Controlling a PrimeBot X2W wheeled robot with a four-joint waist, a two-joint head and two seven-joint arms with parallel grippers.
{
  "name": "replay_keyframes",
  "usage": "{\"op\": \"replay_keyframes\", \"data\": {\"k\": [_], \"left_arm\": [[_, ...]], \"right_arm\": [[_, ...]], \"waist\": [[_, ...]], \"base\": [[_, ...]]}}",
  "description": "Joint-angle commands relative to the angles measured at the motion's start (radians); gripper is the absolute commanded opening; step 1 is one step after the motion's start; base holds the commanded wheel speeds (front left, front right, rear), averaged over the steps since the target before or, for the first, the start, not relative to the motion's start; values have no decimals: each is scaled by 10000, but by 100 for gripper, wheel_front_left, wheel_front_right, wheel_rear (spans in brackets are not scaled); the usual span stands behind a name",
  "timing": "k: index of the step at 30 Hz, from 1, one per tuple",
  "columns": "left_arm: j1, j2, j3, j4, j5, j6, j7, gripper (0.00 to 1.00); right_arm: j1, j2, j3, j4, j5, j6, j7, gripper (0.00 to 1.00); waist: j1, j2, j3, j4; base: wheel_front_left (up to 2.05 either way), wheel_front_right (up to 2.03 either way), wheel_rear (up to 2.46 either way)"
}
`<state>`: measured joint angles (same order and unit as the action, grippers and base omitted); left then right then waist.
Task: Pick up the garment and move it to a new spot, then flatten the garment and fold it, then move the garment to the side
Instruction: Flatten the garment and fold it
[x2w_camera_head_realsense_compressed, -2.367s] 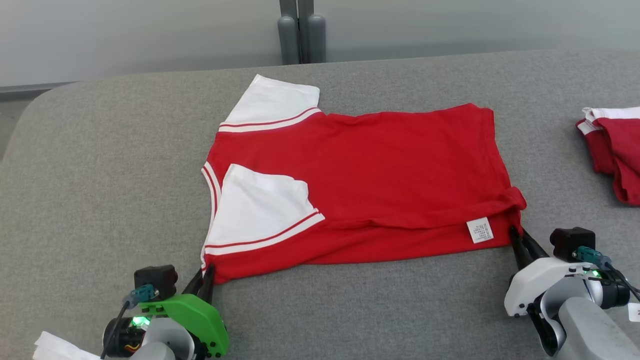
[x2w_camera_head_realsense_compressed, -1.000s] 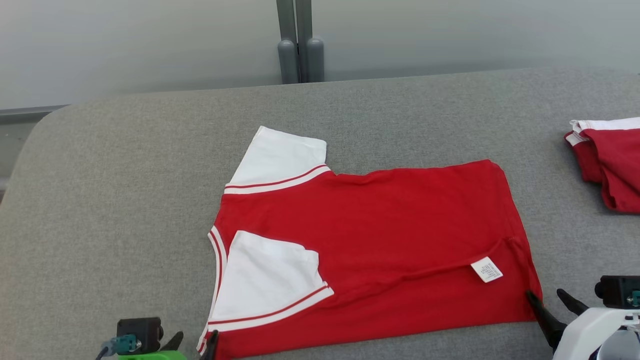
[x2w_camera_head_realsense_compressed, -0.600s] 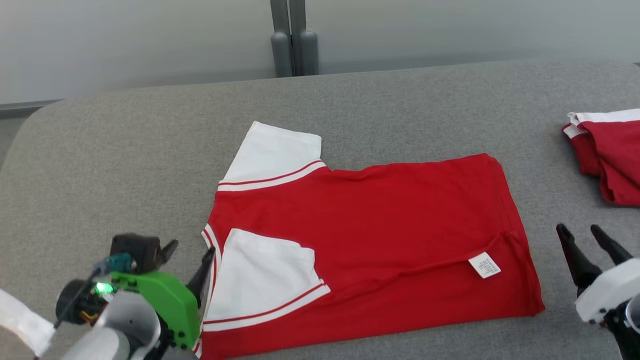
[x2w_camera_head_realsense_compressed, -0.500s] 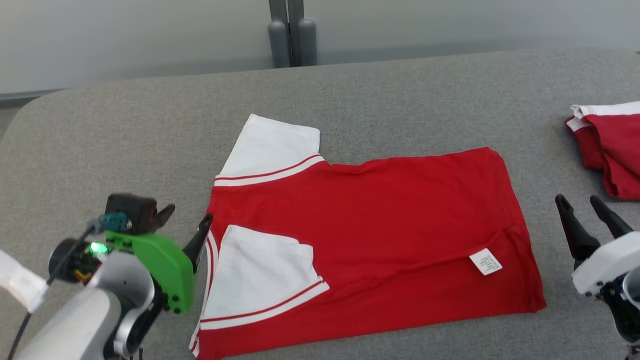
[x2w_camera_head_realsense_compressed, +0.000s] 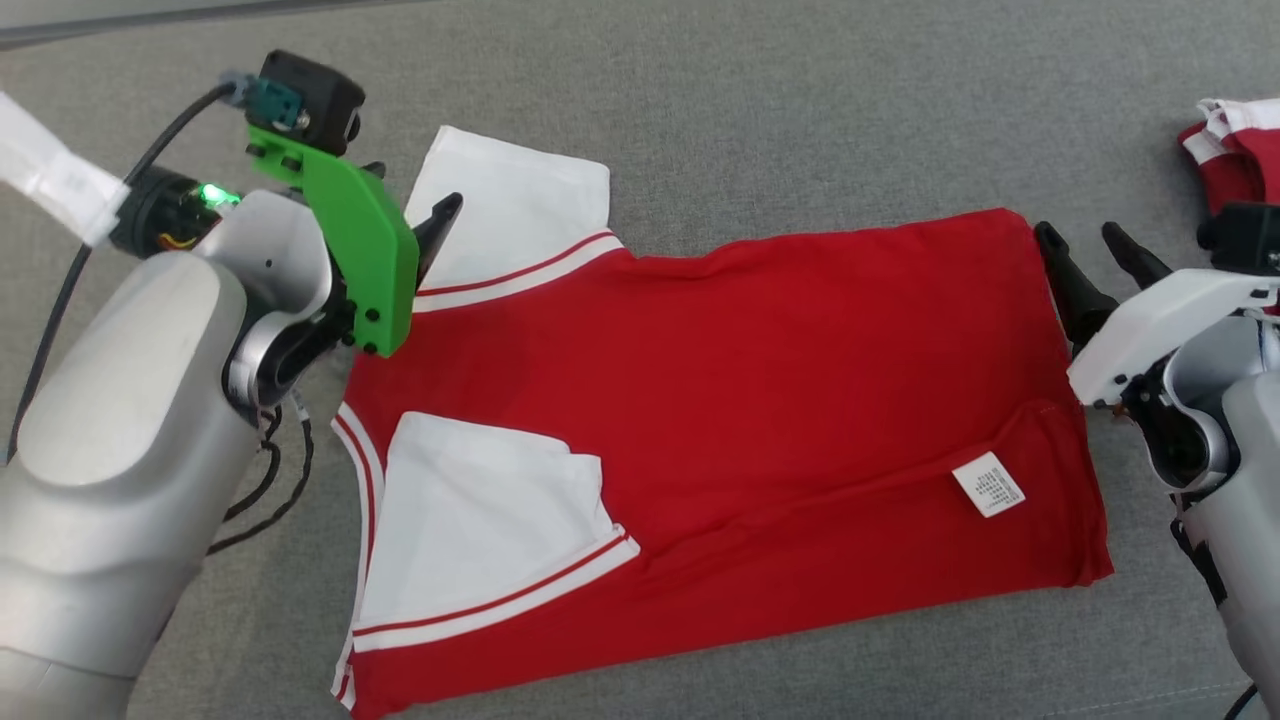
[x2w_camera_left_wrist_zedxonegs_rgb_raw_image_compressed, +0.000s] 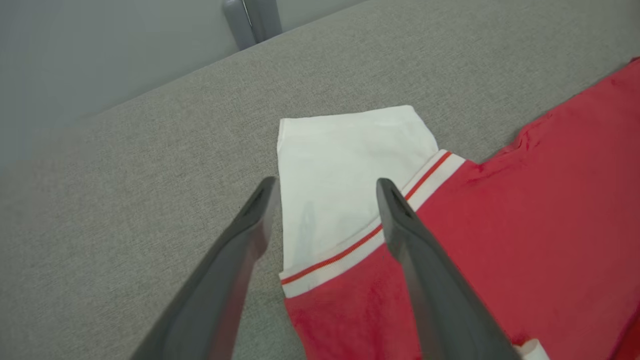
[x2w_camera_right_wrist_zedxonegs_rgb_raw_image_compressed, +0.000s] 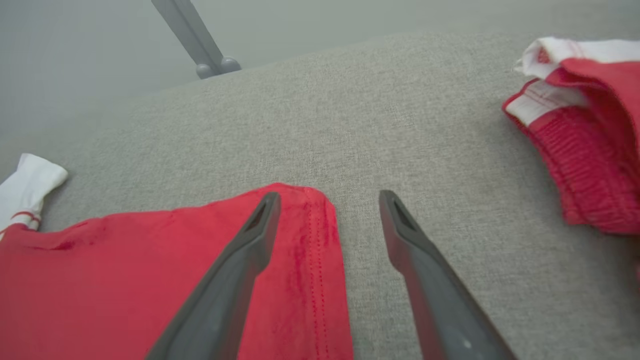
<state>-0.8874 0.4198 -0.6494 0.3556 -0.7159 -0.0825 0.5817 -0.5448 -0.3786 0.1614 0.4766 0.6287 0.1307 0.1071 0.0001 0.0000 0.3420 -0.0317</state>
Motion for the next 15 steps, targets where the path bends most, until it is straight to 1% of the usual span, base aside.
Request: {"op": "replay_keyframes", "data": {"k": [1,3,6,11,15], "left_arm": [[-402,-82,-84,304,-25,-95,135,100],[-939,-98,-333,775,230,-213,318,100],[-1582,-369,-481,1470,176,-330,422,100],[-2340,-527,-549,2542,46,-405,428,100],[-2741,-582,-652,3278,-40,-446,423,100]], "right_arm": [[-356,-62,203,219,151,1,-9,100],[-756,-72,577,565,311,3,-45,100],[-1273,-100,1177,981,583,1,-28,100],[-1931,-78,2113,1432,1012,1,-90,100],[-2300,-16,2882,1548,1423,1,-272,100]], "waist": [[-1,0,744,-317],[-1,0,936,-411],[-1,0,1195,-561],[-1,0,1492,-821],[-1,0,1693,-1004]], "base": [[0,0,0],[0,0,0],[0,0,0],[0,0,0],[0,0,0]]}}
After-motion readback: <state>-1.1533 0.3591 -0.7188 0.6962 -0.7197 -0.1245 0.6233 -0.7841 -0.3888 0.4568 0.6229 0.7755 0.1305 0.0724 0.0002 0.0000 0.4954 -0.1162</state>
